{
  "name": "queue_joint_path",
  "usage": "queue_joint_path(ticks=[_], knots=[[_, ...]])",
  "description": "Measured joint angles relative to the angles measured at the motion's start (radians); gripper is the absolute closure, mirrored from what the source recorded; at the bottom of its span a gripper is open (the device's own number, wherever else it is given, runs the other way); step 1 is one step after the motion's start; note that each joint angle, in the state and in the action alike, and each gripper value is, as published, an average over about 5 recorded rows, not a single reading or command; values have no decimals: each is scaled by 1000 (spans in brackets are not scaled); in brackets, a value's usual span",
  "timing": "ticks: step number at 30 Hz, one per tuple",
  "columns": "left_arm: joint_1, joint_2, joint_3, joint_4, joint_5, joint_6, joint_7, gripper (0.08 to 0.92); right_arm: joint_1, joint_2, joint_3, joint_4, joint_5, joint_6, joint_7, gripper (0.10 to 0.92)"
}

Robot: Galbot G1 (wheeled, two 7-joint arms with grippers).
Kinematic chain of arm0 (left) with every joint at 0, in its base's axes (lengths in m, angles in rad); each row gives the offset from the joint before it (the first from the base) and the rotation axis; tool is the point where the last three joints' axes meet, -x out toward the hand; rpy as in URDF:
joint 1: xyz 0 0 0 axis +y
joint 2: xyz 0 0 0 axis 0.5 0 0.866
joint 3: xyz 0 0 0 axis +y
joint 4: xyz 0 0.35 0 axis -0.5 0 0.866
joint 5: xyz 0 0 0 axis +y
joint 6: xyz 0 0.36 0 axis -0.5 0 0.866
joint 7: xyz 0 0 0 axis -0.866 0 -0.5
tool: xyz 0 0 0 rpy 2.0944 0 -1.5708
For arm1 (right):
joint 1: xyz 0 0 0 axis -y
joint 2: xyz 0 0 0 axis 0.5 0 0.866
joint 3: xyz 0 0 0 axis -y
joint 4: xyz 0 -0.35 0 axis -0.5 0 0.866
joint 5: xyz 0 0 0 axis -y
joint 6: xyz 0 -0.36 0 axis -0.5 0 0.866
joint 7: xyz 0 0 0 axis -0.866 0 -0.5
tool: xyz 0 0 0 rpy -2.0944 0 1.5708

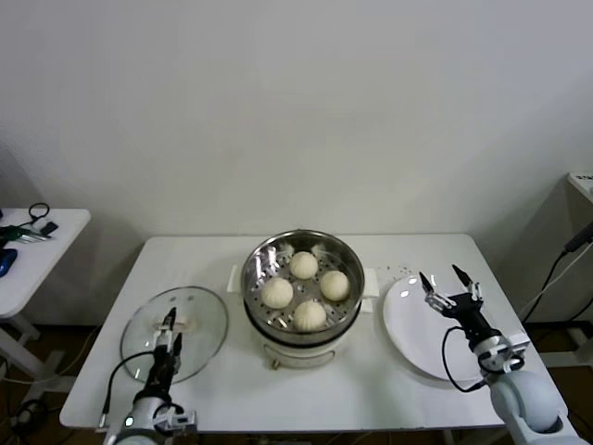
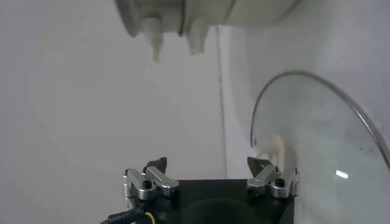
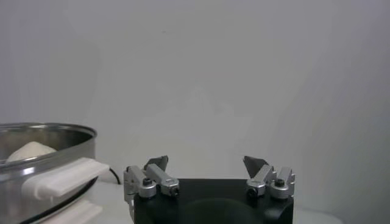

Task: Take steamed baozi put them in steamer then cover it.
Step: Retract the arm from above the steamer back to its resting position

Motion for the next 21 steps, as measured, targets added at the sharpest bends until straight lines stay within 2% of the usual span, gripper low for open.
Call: queue_joint_path(ticks=[21], knots=[[-187, 22, 19, 255, 122, 32, -82, 177, 13, 29, 8, -28, -32, -6, -11, 203]])
